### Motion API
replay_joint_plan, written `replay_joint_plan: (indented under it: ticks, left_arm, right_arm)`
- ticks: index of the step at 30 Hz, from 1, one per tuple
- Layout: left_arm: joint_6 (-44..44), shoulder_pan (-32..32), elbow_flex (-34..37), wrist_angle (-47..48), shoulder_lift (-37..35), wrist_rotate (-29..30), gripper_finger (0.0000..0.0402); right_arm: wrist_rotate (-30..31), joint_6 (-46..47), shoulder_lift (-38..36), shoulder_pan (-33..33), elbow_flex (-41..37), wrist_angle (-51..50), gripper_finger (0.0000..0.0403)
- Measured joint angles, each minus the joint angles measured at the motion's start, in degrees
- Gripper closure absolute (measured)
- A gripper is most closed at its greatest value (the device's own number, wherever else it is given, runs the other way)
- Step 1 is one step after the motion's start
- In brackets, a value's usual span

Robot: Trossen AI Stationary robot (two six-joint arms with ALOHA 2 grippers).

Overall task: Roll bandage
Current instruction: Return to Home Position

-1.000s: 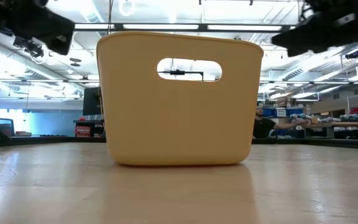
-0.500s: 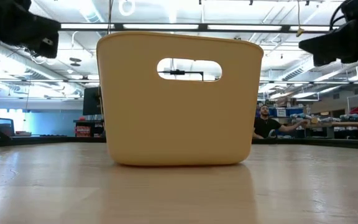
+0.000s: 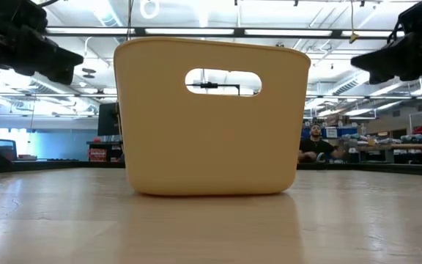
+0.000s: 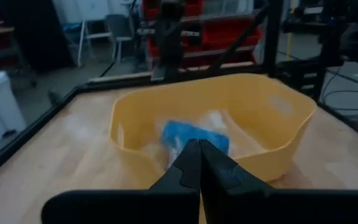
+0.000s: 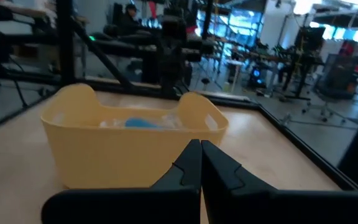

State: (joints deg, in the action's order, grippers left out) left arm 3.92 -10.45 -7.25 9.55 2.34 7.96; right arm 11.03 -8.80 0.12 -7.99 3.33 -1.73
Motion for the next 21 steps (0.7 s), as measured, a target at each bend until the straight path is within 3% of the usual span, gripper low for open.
replay_joint_plan:
  ticks: [4,10,21]
  left_arm:
    - [-1.1,0.9,0.1,1.9,-2.4,0.1,0.0399]
    - [0.2,1.9,6.8,-11.0,-2.3,-0.9,0.0398]
    - [0.3,5.6,6.7,-10.4,-1.4,-3.7,0.0397]
  right_arm:
    - [1.3,-0.3,0.0,0.3,0.0,-1.1,0.0403]
    - [1.2,-0.3,0.0,1.0,-1.0,2.0,0.0403]
    - [-2.3,3.6,0.9,5.0,-2.8,4.0,0.0403]
